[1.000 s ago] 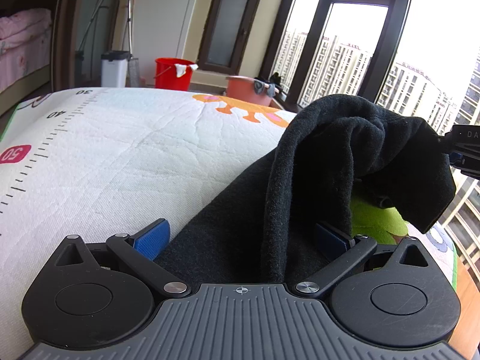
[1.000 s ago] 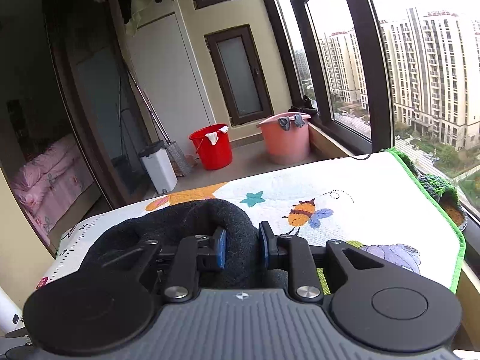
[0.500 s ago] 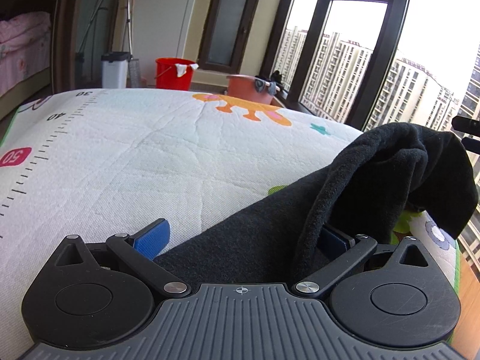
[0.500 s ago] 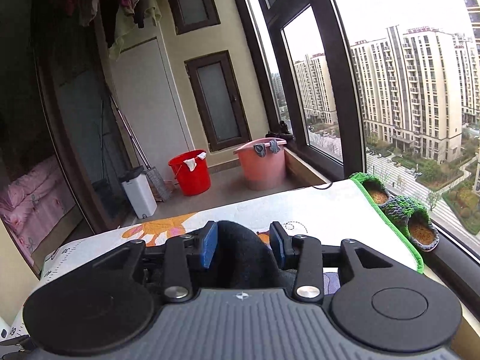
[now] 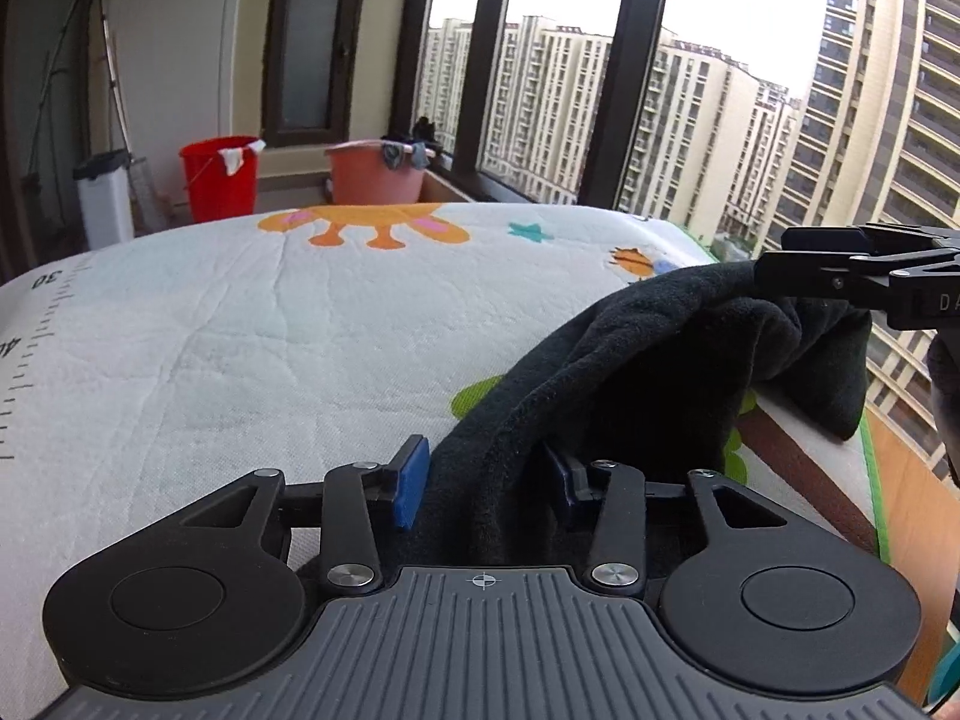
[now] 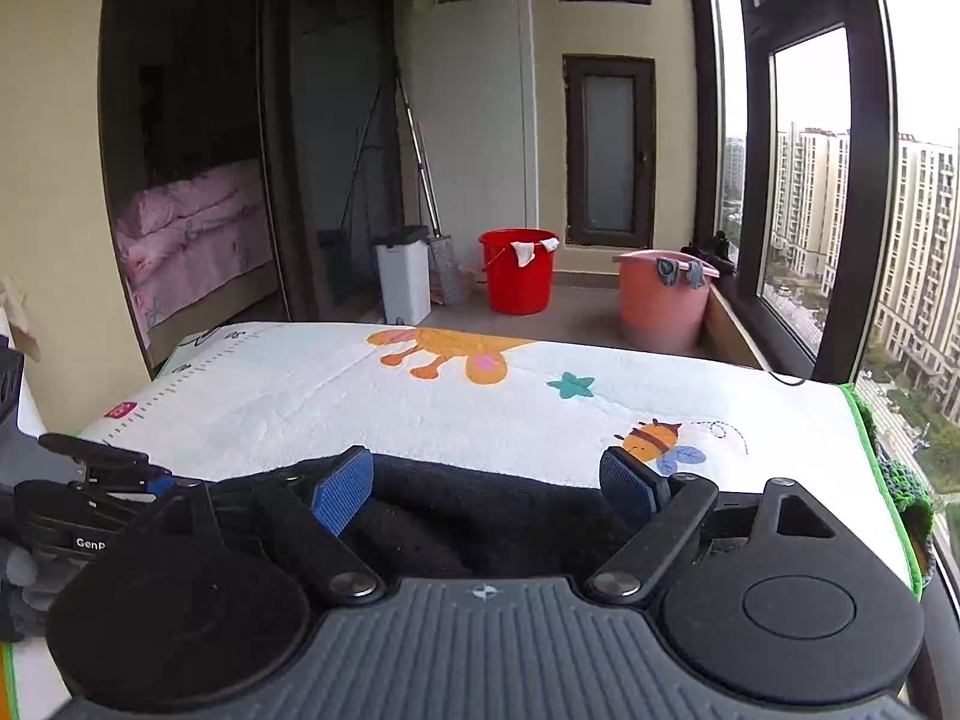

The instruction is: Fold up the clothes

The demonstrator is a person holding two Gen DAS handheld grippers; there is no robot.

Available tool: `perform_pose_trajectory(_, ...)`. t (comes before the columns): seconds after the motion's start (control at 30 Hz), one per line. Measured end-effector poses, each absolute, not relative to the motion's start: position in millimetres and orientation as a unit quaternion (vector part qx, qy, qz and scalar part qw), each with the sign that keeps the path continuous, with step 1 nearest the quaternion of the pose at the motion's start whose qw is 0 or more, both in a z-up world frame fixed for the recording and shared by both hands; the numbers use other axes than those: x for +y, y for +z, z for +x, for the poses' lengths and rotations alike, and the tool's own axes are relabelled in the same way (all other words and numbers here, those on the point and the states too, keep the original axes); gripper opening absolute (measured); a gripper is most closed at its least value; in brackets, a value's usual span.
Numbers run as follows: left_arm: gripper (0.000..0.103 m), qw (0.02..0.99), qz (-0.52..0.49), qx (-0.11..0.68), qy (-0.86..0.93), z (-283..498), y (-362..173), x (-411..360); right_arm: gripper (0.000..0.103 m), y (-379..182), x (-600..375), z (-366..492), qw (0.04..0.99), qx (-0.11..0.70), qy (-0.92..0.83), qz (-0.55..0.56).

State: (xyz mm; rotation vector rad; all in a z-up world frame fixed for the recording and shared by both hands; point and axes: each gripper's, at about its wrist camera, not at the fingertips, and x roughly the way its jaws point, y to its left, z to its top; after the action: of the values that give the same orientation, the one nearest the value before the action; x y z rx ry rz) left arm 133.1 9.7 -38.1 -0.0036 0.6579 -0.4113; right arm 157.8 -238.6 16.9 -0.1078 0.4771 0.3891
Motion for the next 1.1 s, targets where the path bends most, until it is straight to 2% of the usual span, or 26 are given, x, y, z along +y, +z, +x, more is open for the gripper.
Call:
perform_pose_trajectory(0.13,0.033,0.934,0.009,0.312,-0.175,143.3,-30.4,15.0,0.083,8.3,-216.3,182.6,0.943,0.264,0.191,-0.068)
perform_pose_trajectory(0.17,0.033,0.938,0.012,0.306,-0.164,147.6,-27.9,17.7,0.071,6.2,-213.0,187.8,0.941,0.270,0.195,-0.061)
perform_pose_trajectory(0.2,0.033,0.942,0.013,0.299,-0.151,153.3,-22.9,20.8,0.044,4.6,-209.0,193.4,0.937,0.276,0.206,-0.056)
perform_pose_trajectory(0.23,0.033,0.947,0.015,0.291,-0.137,160.3,-15.4,24.4,0.033,6.6,-202.5,199.8,0.933,0.278,0.221,-0.060)
perform_pose_trajectory(0.27,0.033,0.952,0.016,0.282,-0.123,167.3,-7.8,28.0,0.018,10.1,-195.1,206.4,0.929,0.278,0.236,-0.069)
perform_pose_trajectory(0.4,0.032,0.978,0.019,0.196,-0.064,179.7,50.8,48.0,0.004,62.1,-180.4,221.9,0.950,0.199,0.226,-0.081)
perform_pose_trajectory(0.47,0.035,0.986,0.004,0.157,-0.052,172.0,75.2,61.4,0.004,94.8,-186.5,218.2,0.959,0.158,0.232,-0.046)
perform_pose_trajectory(0.53,0.045,0.990,-0.009,0.136,-0.045,158.0,85.2,73.2,0.004,108.6,-191.2,208.6,0.959,0.141,0.245,-0.031)
perform_pose_trajectory(0.57,0.054,0.990,-0.010,0.133,-0.039,150.3,84.9,77.1,0.007,110.3,-193.2,200.4,0.958,0.136,0.250,-0.034)
perform_pose_trajectory(0.63,0.056,0.988,-0.015,0.151,-0.037,135.2,75.2,82.7,0.022,110.0,-201.5,184.9,0.959,0.128,0.251,-0.044)
perform_pose_trajectory(0.67,0.057,0.984,-0.022,0.173,-0.048,128.1,67.7,84.1,0.040,105.7,-210.6,181.9,0.960,0.130,0.242,-0.047)
perform_pose_trajectory(0.7,0.058,0.979,-0.027,0.194,-0.065,121.8,60.1,84.1,0.050,99.7,-223.2,180.1,0.963,0.138,0.228,-0.043)
perform_pose_trajectory(0.73,0.061,0.971,-0.030,0.218,-0.095,115.4,50.7,81.2,0.051,93.0,-237.2,177.9,0.966,0.148,0.209,-0.037)
perform_pose_trajectory(0.8,0.080,0.951,-0.012,0.262,-0.162,101.4,29.3,63.4,0.052,75.5,-272.1,178.9,0.968,0.190,0.161,-0.010)
perform_pose_trajectory(0.9,0.090,0.924,0.068,0.293,-0.238,78.9,2.1,18.6,0.053,48.6,-314.5,164.9,0.964,0.239,0.113,0.044)
perform_pose_trajectory(0.93,0.092,0.918,0.102,0.293,-0.247,72.1,-5.7,4.4,0.054,40.2,-326.9,156.7,0.961,0.250,0.100,0.060)
perform_pose_trajectory(0.97,0.094,0.914,0.137,0.290,-0.250,66.7,-13.5,-9.1,0.060,30.9,-338.5,145.2,0.960,0.256,0.091,0.074)
perform_pose_trajectory(1.0,0.094,0.910,0.162,0.290,-0.248,65.2,-20.7,-19.8,0.071,24.1,-345.7,135.9,0.959,0.257,0.088,0.083)
perform_pose_trajectory(1.07,0.094,0.907,0.187,0.299,-0.230,72.3,-33.4,-33.3,0.081,11.7,-357.1,113.4,0.956,0.259,0.086,0.105)
perform_pose_trajectory(1.1,0.089,0.906,0.186,0.310,-0.218,79.7,-39.3,-36.4,0.081,6.4,-360.0,106.0,0.954,0.263,0.086,0.113)
